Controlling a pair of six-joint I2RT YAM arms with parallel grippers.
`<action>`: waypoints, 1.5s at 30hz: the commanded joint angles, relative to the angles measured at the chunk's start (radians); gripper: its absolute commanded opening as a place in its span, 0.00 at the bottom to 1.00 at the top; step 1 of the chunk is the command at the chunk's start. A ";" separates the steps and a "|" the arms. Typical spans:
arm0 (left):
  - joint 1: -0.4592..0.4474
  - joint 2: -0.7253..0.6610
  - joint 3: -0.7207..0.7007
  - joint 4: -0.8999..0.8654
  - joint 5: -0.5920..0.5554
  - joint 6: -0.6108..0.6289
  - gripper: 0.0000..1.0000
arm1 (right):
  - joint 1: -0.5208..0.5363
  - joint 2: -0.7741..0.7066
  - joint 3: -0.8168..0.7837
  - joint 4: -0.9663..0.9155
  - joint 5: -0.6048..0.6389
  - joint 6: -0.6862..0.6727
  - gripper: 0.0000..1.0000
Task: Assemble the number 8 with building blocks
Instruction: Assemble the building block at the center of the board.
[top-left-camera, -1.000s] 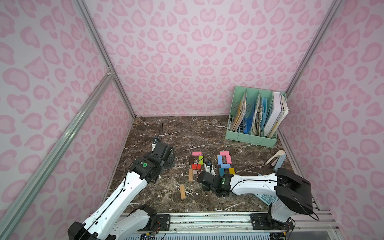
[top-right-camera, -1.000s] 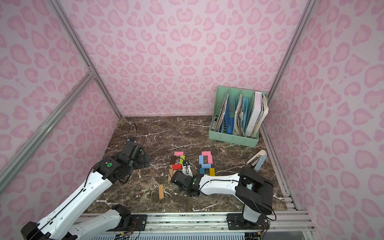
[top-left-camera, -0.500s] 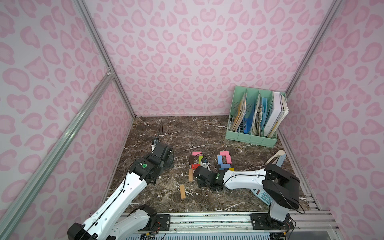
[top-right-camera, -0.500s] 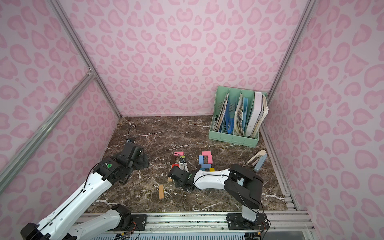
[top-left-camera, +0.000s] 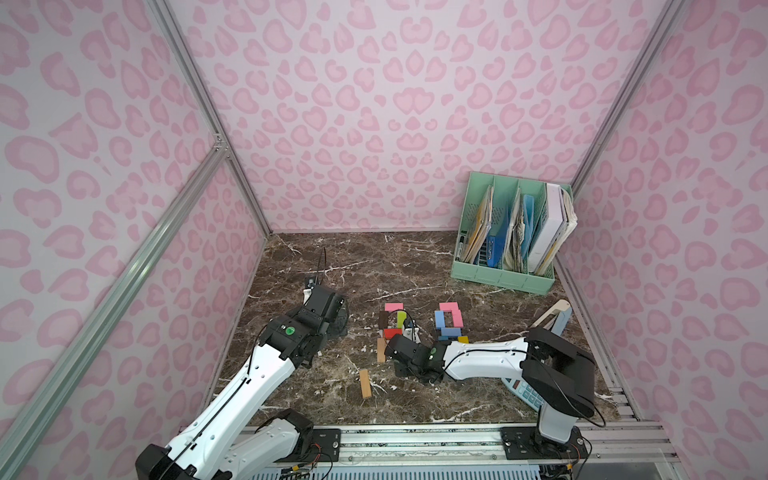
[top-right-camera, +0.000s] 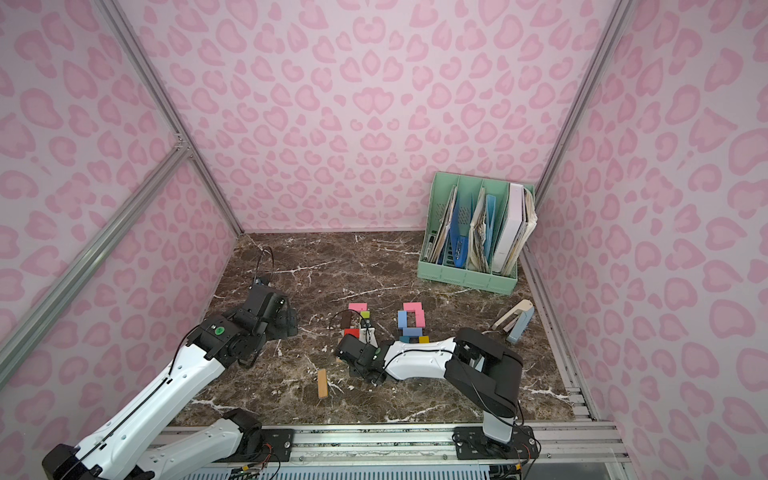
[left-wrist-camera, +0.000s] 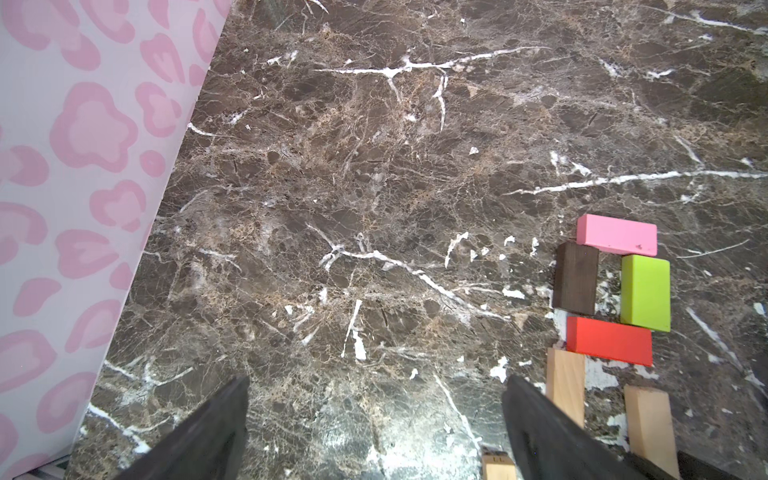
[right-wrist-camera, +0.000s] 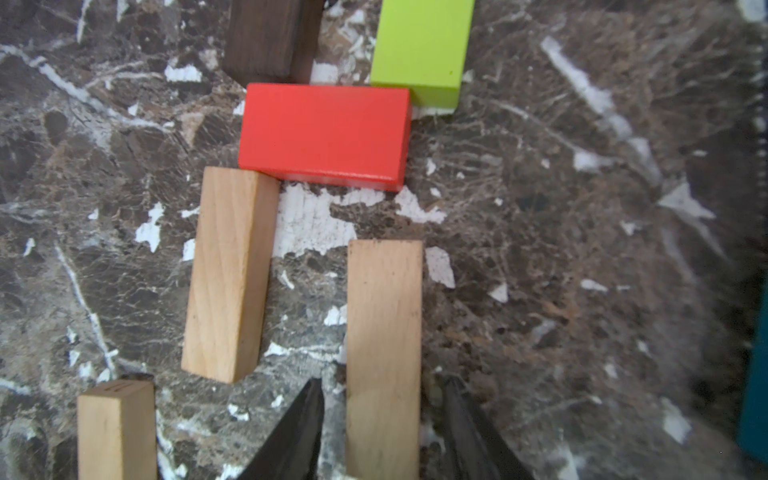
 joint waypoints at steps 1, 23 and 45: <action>0.001 -0.001 -0.003 -0.012 0.002 -0.001 0.99 | 0.000 0.000 0.016 -0.027 0.040 0.020 0.47; 0.001 0.002 -0.002 -0.019 0.001 0.000 0.99 | -0.002 0.075 0.108 -0.110 0.077 0.060 0.24; 0.001 0.003 -0.002 -0.023 0.003 0.001 0.99 | -0.016 0.077 0.110 -0.109 0.082 0.057 0.23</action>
